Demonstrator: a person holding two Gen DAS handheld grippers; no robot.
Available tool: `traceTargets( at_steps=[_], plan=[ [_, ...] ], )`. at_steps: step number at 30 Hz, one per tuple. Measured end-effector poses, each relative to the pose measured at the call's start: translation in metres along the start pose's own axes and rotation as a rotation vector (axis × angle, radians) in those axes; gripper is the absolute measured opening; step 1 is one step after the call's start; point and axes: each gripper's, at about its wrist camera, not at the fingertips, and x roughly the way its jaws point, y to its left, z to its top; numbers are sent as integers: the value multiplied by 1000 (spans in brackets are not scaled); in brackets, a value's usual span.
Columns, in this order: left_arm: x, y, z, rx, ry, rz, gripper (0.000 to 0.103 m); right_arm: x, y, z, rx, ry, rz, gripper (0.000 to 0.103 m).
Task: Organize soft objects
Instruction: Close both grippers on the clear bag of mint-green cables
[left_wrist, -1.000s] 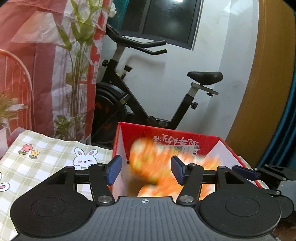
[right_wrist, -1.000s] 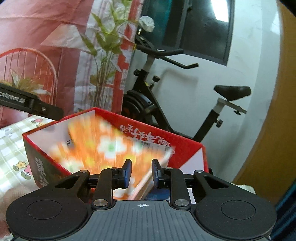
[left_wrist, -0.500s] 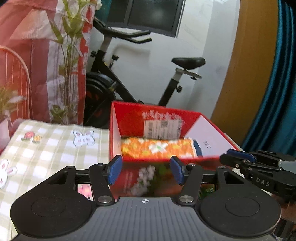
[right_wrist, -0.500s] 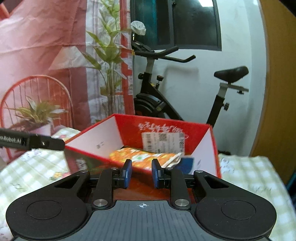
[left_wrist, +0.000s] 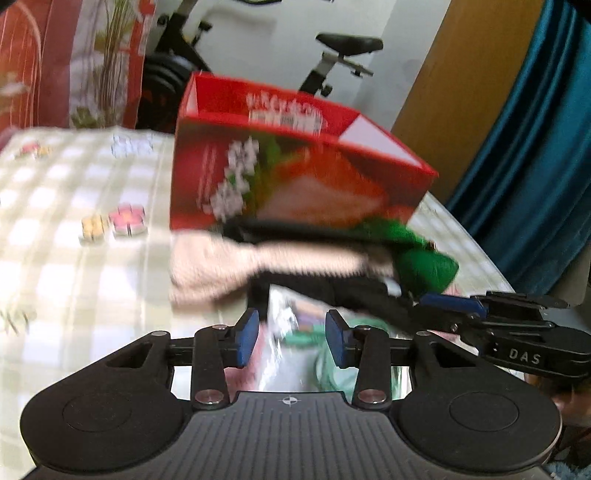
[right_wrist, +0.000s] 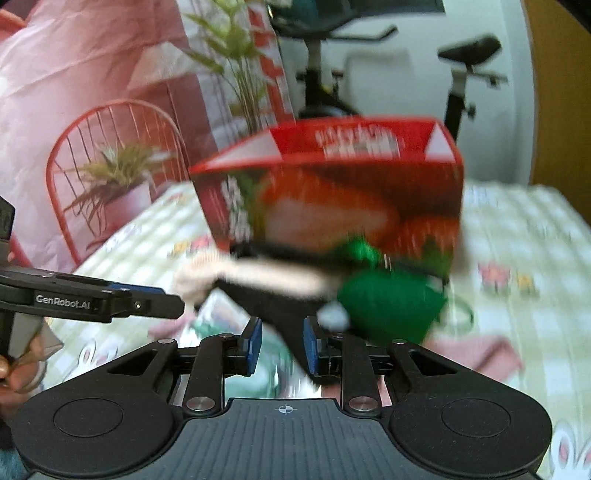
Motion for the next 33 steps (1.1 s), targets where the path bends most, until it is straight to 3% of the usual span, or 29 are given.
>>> traceTargets(
  at_steps=[7, 13, 15, 23, 30, 33],
  plan=[
    [5, 9, -9, -30, 22, 13, 42, 7, -5, -16, 53, 123, -33, 33],
    [10, 17, -22, -70, 52, 7, 42, 18, -3, -22, 76, 202, 13, 51],
    [12, 18, -23, -74, 55, 4, 42, 20, -2, -23, 77, 213, 18, 51],
    [15, 17, -25, -69, 60, -5, 42, 23, 6, -12, 4, 186, 27, 31],
    [15, 13, -28, -53, 72, -15, 41, 41, 17, 4, -125, 122, 13, 30],
    [14, 10, -28, -24, 81, 4, 35, 47, 19, 2, -177, 86, 6, 30]
  ],
)
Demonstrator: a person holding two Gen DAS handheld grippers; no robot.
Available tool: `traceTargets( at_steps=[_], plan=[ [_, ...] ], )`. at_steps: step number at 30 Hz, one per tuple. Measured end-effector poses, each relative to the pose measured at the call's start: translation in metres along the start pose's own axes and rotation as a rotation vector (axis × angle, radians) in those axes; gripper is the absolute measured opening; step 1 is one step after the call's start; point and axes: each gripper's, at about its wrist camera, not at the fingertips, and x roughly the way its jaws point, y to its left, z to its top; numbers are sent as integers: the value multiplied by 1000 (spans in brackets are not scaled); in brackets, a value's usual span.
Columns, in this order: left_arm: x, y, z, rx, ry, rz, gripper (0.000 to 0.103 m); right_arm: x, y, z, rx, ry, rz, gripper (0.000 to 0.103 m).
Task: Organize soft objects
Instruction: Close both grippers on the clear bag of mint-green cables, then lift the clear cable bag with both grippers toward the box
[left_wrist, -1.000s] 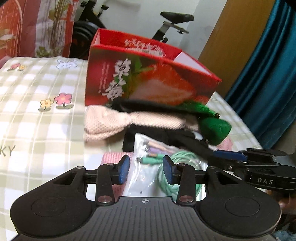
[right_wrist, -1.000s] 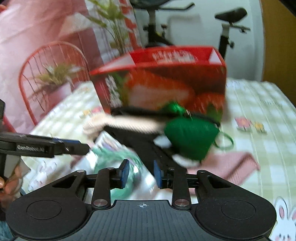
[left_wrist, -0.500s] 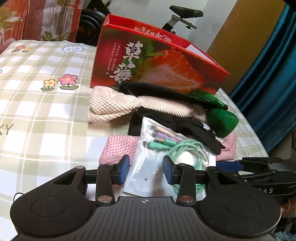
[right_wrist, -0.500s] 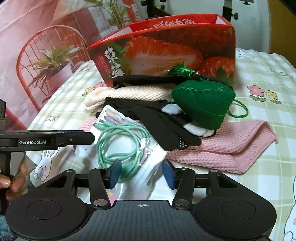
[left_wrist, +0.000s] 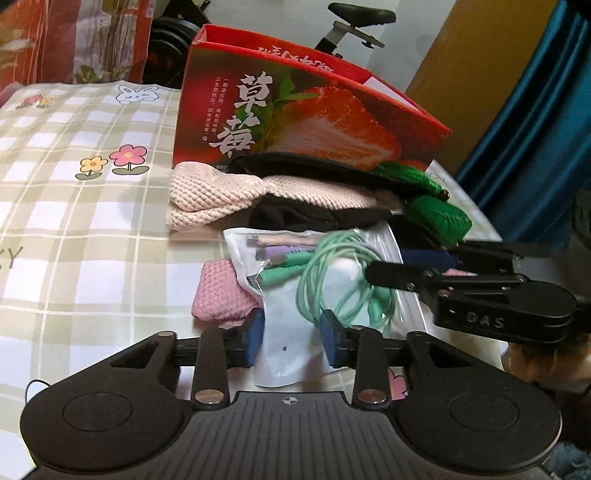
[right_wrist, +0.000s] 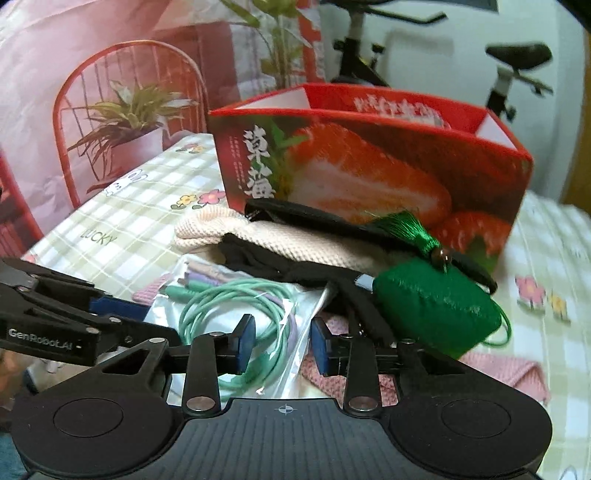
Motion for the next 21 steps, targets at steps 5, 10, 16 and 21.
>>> traceTargets(
  at_steps=[5, 10, 16, 21],
  plan=[
    [4, 5, 0, -13, 14, -5, 33, -3, -5, -14, 34, -41, 10, 31],
    [5, 5, 0, -5, 12, -5, 34, -7, -8, -21, 55, -54, 18, 31],
    [6, 5, 0, -19, 9, -13, 35, -7, -6, -21, 53, -49, 16, 33],
    [5, 8, -1, -24, 7, -18, 36, -9, -7, -21, 107, -11, 26, 35]
  ],
)
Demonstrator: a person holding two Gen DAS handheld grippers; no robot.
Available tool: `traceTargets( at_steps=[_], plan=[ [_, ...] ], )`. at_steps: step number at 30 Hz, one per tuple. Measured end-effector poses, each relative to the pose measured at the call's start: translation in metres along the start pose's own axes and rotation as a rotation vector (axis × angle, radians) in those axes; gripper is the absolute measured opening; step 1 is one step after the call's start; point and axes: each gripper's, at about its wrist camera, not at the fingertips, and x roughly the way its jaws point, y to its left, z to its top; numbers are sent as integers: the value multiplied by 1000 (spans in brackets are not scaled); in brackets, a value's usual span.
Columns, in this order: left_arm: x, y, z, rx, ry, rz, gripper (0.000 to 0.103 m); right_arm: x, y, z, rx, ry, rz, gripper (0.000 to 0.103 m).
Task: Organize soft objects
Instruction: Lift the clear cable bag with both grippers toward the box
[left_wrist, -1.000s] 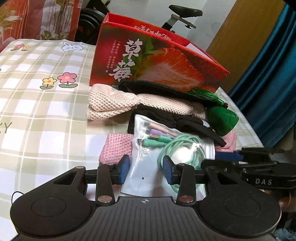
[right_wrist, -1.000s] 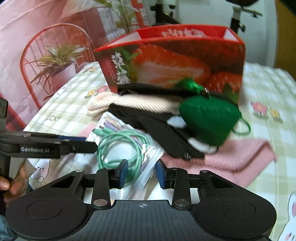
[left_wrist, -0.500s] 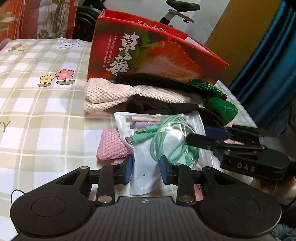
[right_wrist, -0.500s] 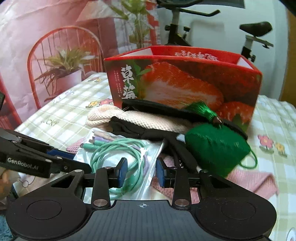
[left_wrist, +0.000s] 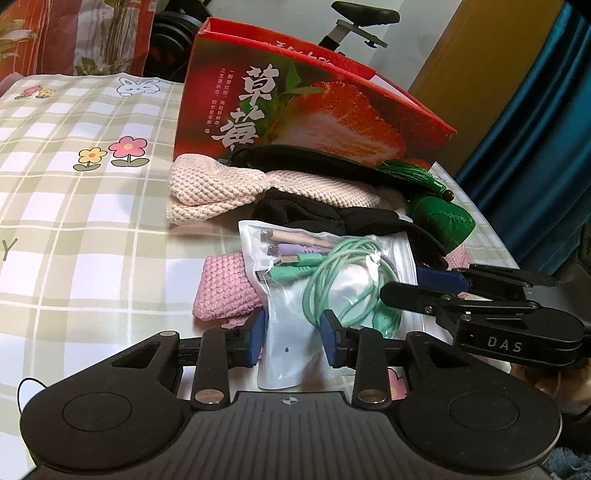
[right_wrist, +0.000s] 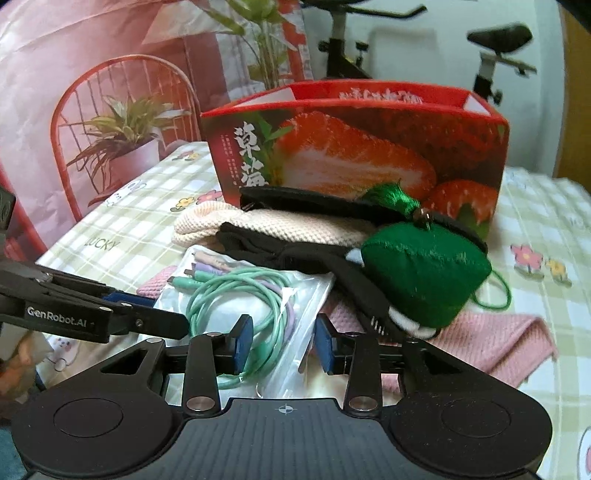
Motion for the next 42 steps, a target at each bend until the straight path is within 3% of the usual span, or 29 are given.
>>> traceTargets(
  at_steps=[7, 11, 19, 34, 42],
  plan=[
    [-1, 0, -1, -12, -5, -7, 35, 1, -4, -3, 37, 5, 31, 35],
    [-4, 0, -1, -27, -15, -28, 35, -3, 8, -3, -32, -14, 52, 35],
    [-8, -6, -1, -22, -35, -60, 35, -3, 0, -2, 3, -17, 52, 29],
    [-28, -10, 3, 10, -124, -106, 35, -26, -5, 10, 22, -158, 72, 22],
    [-48, -16, 28, 21, -184, -129, 35, -39, -8, 36, 11, -209, 98, 22]
  ],
)
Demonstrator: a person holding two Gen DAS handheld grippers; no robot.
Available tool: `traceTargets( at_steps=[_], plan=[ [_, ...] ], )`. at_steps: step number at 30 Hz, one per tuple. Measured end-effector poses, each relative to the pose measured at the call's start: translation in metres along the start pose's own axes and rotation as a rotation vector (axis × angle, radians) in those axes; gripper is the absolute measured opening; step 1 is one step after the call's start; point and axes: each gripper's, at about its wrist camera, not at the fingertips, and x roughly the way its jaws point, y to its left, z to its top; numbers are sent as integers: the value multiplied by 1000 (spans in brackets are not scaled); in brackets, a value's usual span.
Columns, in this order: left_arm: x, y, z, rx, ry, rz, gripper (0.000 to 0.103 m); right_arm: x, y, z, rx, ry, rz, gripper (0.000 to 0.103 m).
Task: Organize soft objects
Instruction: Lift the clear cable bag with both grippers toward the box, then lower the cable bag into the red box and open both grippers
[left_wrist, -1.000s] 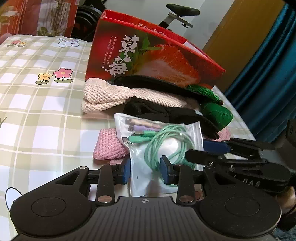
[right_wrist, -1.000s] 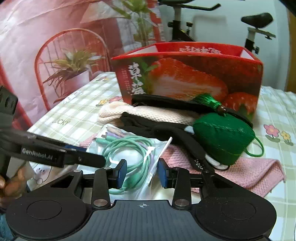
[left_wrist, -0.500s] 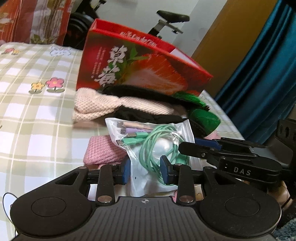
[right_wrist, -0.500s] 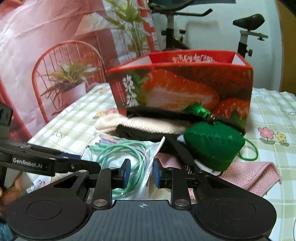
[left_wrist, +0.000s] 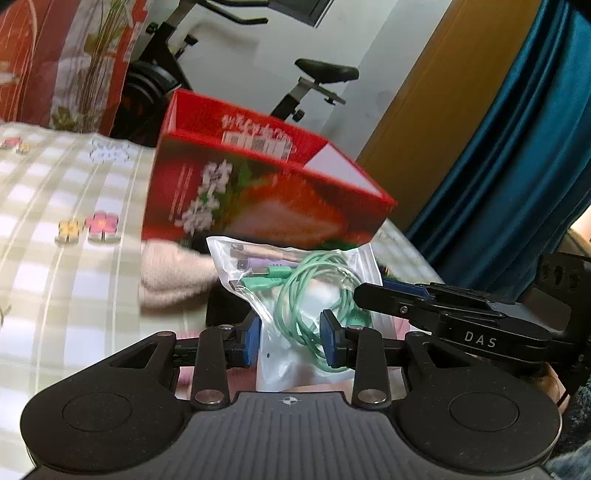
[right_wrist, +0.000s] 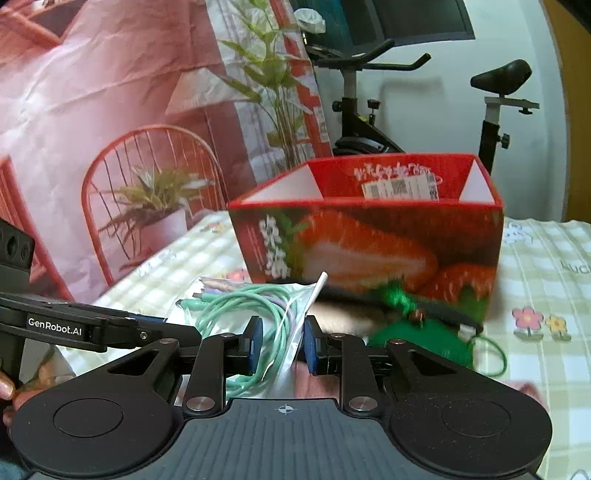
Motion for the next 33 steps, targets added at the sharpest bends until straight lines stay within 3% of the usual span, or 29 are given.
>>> traceTargets(
  at_steps=[12, 14, 21, 27, 33],
  plan=[
    [8, -17, 92, 49, -138, 5, 35, 7, -21, 87, -72, -134, -6, 21],
    [21, -14, 108, 26, -126, -10, 35, 16, -24, 98, -122, -140, -51, 21],
    [67, -11, 148, 48, -112, 42, 35, 53, -45, 124, -191, -186, -130, 21],
    [95, -14, 155, 72, -88, 107, 35, 86, -69, 131, -207, -147, -190, 21],
    [125, -21, 145, 76, 37, 129, 35, 102, -89, 118, -186, -91, -243, 20]
  ],
)
